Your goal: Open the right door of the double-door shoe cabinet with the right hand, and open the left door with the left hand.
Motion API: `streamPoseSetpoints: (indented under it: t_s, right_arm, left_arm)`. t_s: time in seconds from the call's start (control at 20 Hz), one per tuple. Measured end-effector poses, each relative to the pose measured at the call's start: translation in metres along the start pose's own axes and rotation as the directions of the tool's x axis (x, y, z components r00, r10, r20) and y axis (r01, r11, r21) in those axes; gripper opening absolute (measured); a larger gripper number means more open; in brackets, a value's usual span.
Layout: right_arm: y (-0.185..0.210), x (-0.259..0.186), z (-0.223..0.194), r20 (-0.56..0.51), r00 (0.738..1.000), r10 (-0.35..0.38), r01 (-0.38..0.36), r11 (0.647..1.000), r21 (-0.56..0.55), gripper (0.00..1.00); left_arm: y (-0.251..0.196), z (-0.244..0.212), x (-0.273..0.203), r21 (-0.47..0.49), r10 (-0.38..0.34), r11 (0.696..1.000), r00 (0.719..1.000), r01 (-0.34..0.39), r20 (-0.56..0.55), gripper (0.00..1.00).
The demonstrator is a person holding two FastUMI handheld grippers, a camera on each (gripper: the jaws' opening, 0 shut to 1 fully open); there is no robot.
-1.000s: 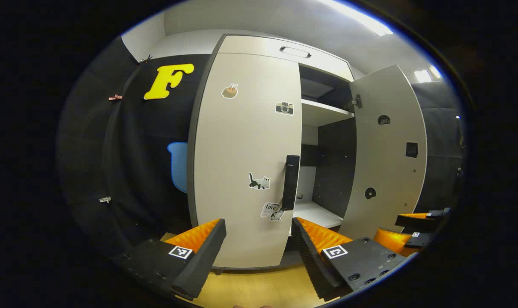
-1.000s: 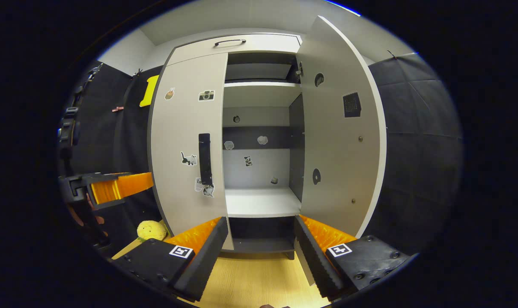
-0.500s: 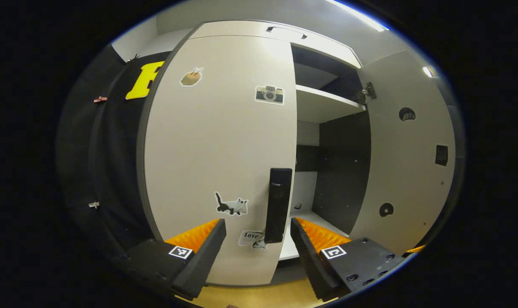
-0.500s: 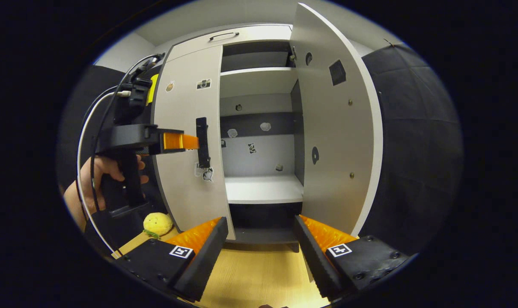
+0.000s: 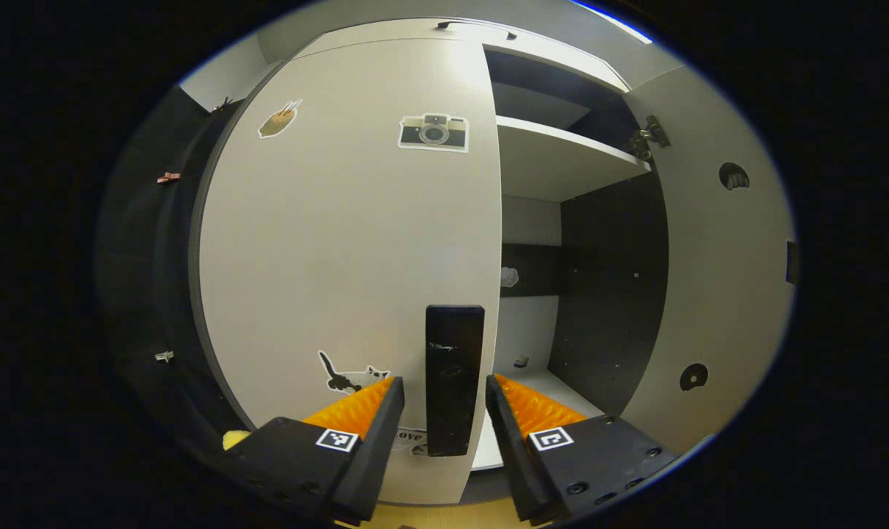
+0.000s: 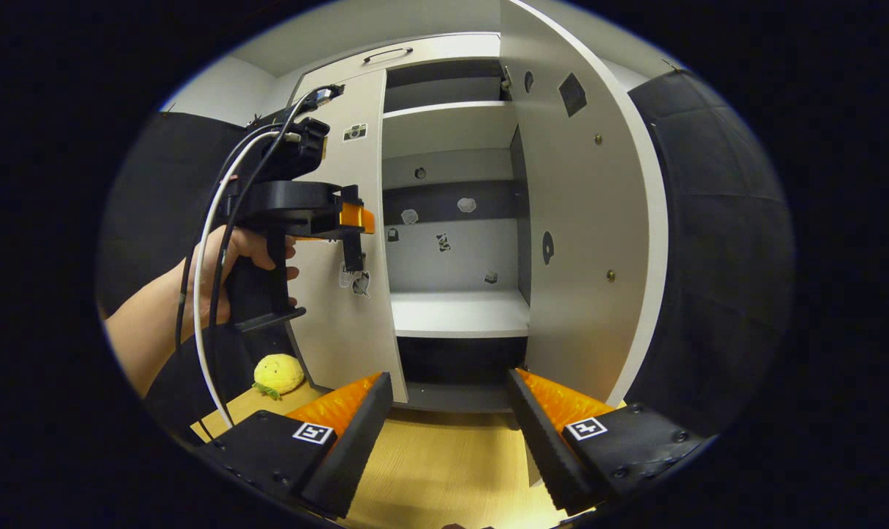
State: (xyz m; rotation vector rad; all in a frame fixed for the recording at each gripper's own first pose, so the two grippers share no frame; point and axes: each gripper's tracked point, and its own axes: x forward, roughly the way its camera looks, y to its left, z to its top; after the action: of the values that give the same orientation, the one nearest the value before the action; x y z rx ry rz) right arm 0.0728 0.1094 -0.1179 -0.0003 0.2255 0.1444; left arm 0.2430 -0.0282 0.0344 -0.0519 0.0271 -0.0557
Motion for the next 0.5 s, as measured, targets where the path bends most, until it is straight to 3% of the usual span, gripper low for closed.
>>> streamPoseSetpoints:
  t_s: [0.1, 0.25, 0.5]
  right_arm:
    - [0.000, 0.002, -0.003, -0.010, 1.000, 0.007, -0.007, 1.000, -0.020, 0.98]
    - [0.001, 0.004, -0.009, -0.026, 0.999, 0.022, -0.023, 0.999, -0.038, 0.99]
    - [0.000, 0.004, -0.011, -0.035, 0.999, 0.035, -0.036, 0.999, -0.033, 0.98]
  left_arm:
    - [0.001, -0.002, 0.002, 0.016, 0.026, 1.000, 1.000, -0.026, -0.007, 0.61]
    - [-0.001, -0.002, 0.003, 0.019, 0.042, 0.999, 0.999, -0.041, -0.009, 0.40]
    - [0.000, -0.005, 0.004, -0.023, 0.049, 0.999, 0.999, -0.049, 0.004, 0.33]
